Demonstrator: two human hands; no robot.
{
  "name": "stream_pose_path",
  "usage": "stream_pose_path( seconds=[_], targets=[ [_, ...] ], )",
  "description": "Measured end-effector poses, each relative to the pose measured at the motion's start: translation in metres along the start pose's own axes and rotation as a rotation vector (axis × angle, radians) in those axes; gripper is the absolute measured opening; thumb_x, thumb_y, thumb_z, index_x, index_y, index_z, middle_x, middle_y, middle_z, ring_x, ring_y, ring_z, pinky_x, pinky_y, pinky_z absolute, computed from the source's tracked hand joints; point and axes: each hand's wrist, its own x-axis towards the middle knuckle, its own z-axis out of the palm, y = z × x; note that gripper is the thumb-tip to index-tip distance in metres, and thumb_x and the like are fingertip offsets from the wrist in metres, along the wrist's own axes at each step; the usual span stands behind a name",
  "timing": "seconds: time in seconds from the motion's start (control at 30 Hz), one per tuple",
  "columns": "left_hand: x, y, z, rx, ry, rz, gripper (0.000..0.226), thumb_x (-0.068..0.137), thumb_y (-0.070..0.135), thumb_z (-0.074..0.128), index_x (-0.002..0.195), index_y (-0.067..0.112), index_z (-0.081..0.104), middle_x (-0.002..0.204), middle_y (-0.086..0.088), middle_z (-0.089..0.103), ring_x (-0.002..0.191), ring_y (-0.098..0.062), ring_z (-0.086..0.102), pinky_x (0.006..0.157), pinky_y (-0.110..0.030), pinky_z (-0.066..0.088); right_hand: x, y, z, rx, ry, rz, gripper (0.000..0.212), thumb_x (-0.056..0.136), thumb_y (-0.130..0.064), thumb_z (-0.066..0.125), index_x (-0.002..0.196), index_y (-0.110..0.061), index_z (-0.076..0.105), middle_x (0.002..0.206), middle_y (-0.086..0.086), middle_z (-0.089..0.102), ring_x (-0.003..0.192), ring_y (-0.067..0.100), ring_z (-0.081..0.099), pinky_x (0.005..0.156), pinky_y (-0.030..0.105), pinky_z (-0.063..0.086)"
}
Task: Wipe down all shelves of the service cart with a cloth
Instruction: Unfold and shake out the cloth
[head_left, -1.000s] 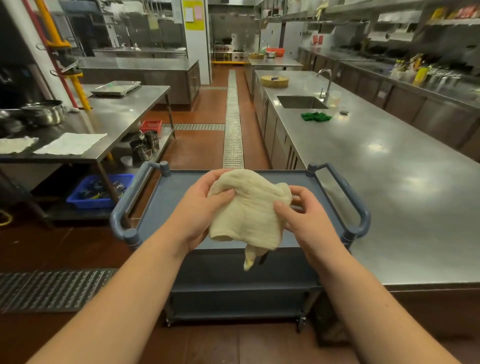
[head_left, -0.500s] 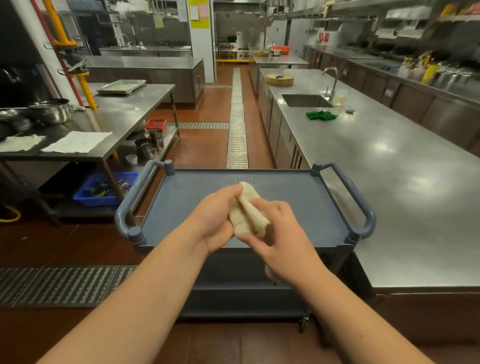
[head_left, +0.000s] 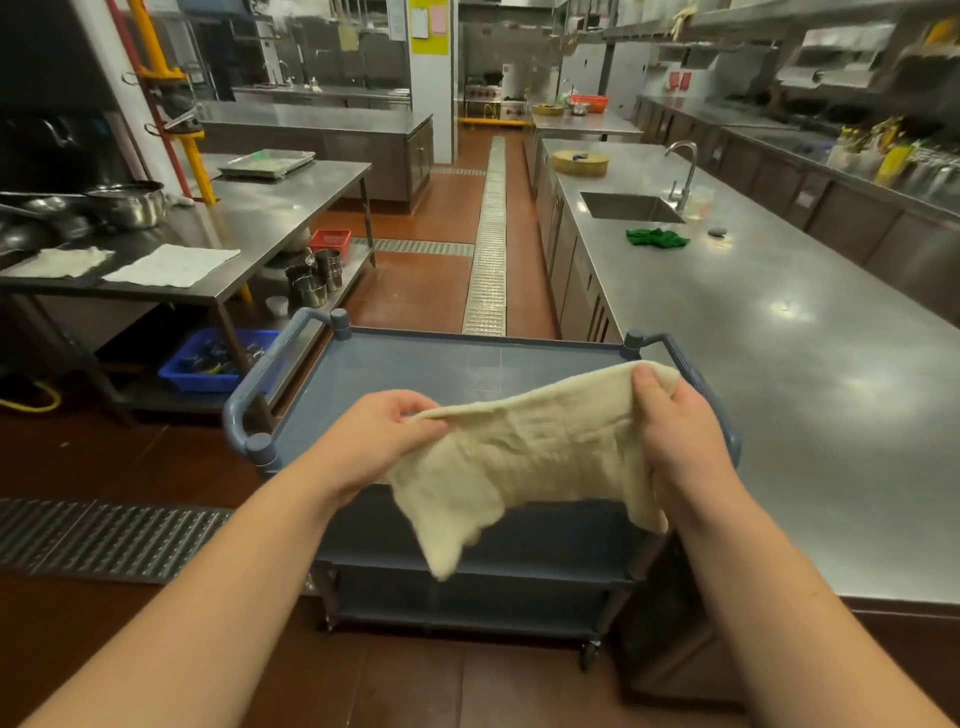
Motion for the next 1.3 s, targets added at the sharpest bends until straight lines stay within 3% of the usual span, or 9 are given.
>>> stream_pose_path(
  seconds=[0.17,0.37,0.47,0.63,0.77,0.87,0.97,1.1,1.3],
  targets=[
    [-0.009,-0.014,-0.005,0.103,0.137,0.025,0.012,0.088,0.038,0.063,0.086,0.029,0.071,0.082,0.01,0.072,0.077,-0.003,0.067,0.067,-0.025,0.052,0.018,0.017,-0.008,-0.14,-0.143,0.007,0.025,0.102,-0.042,0.051,0.104,-0.023,0.068,0.103,-0.001,0.069,0.099,0.018,0.063,0.077,0.036,0.051],
    [-0.029,-0.051,-0.024,0.158,0.356,-0.109,0.015,0.086,0.04,0.065,0.079,0.028,0.071,0.076,0.009,0.071,0.073,-0.002,0.063,0.064,-0.024,0.046,0.019,0.041,0.033,-0.146,-0.349,0.071,0.023,0.103,-0.039,0.049,0.103,-0.026,0.068,0.103,-0.003,0.072,0.097,0.014,0.069,0.075,0.032,0.057],
    [-0.043,-0.081,-0.046,0.214,0.438,-0.175,0.019,0.091,0.037,0.057,0.081,0.025,0.068,0.079,0.007,0.069,0.077,-0.009,0.063,0.068,-0.032,0.048,0.016,0.051,0.071,-0.186,-0.486,0.09,0.026,0.104,-0.039,0.049,0.109,-0.024,0.069,0.106,-0.001,0.074,0.102,0.02,0.07,0.085,0.043,0.059],
    [-0.078,-0.143,-0.097,0.287,0.454,-0.25,0.024,0.1,0.03,0.042,0.082,0.02,0.055,0.081,0.002,0.06,0.075,-0.014,0.053,0.064,-0.027,0.04,0.006,0.067,0.151,-0.356,-0.771,0.06,0.033,0.104,-0.046,0.045,0.116,-0.026,0.068,0.11,-0.002,0.072,0.104,0.019,0.068,0.09,0.051,0.058],
    [-0.109,-0.202,-0.147,0.114,0.452,-0.401,0.03,0.101,0.04,0.034,0.086,0.017,0.047,0.085,-0.004,0.05,0.079,-0.021,0.055,0.063,-0.036,0.059,-0.017,0.085,0.234,-0.486,-0.92,-0.005,0.037,0.101,-0.052,0.046,0.111,-0.026,0.07,0.107,-0.003,0.075,0.102,0.02,0.069,0.096,0.051,0.054],
    [-0.133,-0.24,-0.195,0.128,0.532,-0.375,0.028,0.101,0.04,0.033,0.083,0.024,0.048,0.085,-0.006,0.054,0.081,-0.026,0.057,0.069,-0.038,0.057,-0.046,0.095,0.301,-0.427,-0.953,0.02,0.036,0.1,-0.053,0.048,0.111,-0.027,0.07,0.107,-0.008,0.075,0.104,0.018,0.069,0.094,0.044,0.053],
    [-0.158,-0.269,-0.249,0.162,0.546,-0.362,0.025,0.101,0.035,0.037,0.084,0.024,0.051,0.084,-0.008,0.057,0.075,-0.022,0.054,0.066,-0.033,0.041,-0.079,0.1,0.366,-0.4,-0.977,-0.01,0.033,0.1,-0.055,0.048,0.109,-0.034,0.071,0.105,-0.009,0.074,0.101,0.016,0.068,0.089,0.04,0.053],
    [-0.179,-0.301,-0.309,0.056,0.539,-0.386,0.021,0.099,0.037,0.043,0.089,0.029,0.059,0.089,0.002,0.063,0.084,-0.015,0.058,0.074,-0.034,0.047,-0.124,0.096,0.445,-0.416,-1.054,-0.059,0.027,0.104,-0.047,0.044,0.106,-0.037,0.068,0.098,-0.013,0.071,0.092,0.012,0.065,0.08,0.032,0.049],
    [-0.176,-0.337,-0.371,0.082,0.547,-0.421,0.016,0.097,0.033,0.047,0.094,0.026,0.061,0.088,0.004,0.062,0.082,-0.012,0.057,0.069,-0.027,0.045,-0.169,0.076,0.544,-0.356,-1.094,-0.205,0.021,0.104,-0.037,0.049,0.104,-0.041,0.069,0.102,-0.018,0.072,0.099,-0.003,0.065,0.089,0.025,0.048]
  ],
)
